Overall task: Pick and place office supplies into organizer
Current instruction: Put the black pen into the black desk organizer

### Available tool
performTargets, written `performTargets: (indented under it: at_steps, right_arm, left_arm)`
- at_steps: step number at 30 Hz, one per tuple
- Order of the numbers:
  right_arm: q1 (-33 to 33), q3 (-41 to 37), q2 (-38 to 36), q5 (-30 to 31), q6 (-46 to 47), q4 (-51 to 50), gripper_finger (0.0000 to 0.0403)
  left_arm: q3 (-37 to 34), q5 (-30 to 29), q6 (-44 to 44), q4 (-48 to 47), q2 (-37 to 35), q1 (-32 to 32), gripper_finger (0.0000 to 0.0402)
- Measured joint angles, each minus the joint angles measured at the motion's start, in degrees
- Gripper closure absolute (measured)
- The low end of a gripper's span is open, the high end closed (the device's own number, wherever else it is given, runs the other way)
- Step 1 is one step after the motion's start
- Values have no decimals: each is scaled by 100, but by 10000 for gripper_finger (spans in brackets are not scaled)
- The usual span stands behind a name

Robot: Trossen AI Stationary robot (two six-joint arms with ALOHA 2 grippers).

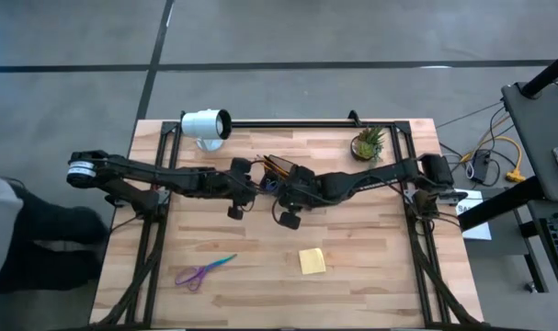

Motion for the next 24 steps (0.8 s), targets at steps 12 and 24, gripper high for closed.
performTargets:
  at_steps: [12, 24]
  right_arm:
    - [-236, 214, -380, 276, -357, -1101, 365]
    - [-924, 1152, -452, 147, -1252, -2571, 365]
  left_arm:
    - [-2, -685, -310, -171, -276, 42, 177]
    - [22, -190, -1288, -630, -591, 293, 176]
